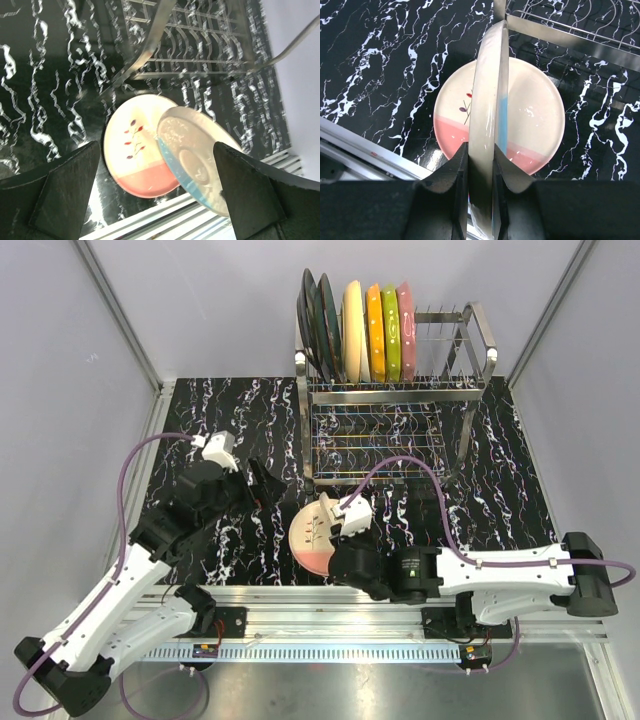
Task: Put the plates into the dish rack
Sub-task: Insert the plate into the dish rack
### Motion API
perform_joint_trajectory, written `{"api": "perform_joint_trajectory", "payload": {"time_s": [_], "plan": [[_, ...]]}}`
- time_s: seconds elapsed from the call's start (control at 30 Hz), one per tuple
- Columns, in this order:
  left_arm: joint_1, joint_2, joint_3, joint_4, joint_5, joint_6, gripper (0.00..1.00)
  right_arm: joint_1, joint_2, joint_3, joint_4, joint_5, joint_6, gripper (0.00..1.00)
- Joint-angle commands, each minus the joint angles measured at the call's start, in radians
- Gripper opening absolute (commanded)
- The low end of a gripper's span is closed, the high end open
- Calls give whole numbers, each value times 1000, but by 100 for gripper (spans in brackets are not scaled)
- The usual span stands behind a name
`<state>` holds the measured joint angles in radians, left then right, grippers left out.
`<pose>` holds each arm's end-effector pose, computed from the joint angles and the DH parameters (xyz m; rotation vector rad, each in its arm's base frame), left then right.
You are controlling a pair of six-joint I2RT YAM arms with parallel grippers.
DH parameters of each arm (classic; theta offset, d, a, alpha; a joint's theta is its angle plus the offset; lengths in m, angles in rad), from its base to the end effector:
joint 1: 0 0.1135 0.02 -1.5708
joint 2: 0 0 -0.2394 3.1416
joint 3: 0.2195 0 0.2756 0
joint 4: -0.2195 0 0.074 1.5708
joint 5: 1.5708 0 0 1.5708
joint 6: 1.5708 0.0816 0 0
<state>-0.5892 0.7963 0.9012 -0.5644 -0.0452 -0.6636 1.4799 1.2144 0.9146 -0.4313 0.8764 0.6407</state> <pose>0.2125 -0.1376 0.3035 -0.1081 2.1084 -0.7297 0.0901 0.2982 0.2315 -0.4292 1.9808 0.3184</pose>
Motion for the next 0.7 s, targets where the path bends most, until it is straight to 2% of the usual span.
{"api": "perform_joint_trajectory", "payload": {"time_s": [0.0, 0.37, 0.67], "plan": [[5, -20, -51, -3, -30, 30, 99, -13, -71, 69, 112, 16, -36, 0], [5, -40, -143, 24, -4, 7, 99, -79, -236, 121, 85, 24, -59, 0], [5, 32, -173, 116, 114, -25, 99, -81, -342, 194, 22, 82, -133, 0]]}}
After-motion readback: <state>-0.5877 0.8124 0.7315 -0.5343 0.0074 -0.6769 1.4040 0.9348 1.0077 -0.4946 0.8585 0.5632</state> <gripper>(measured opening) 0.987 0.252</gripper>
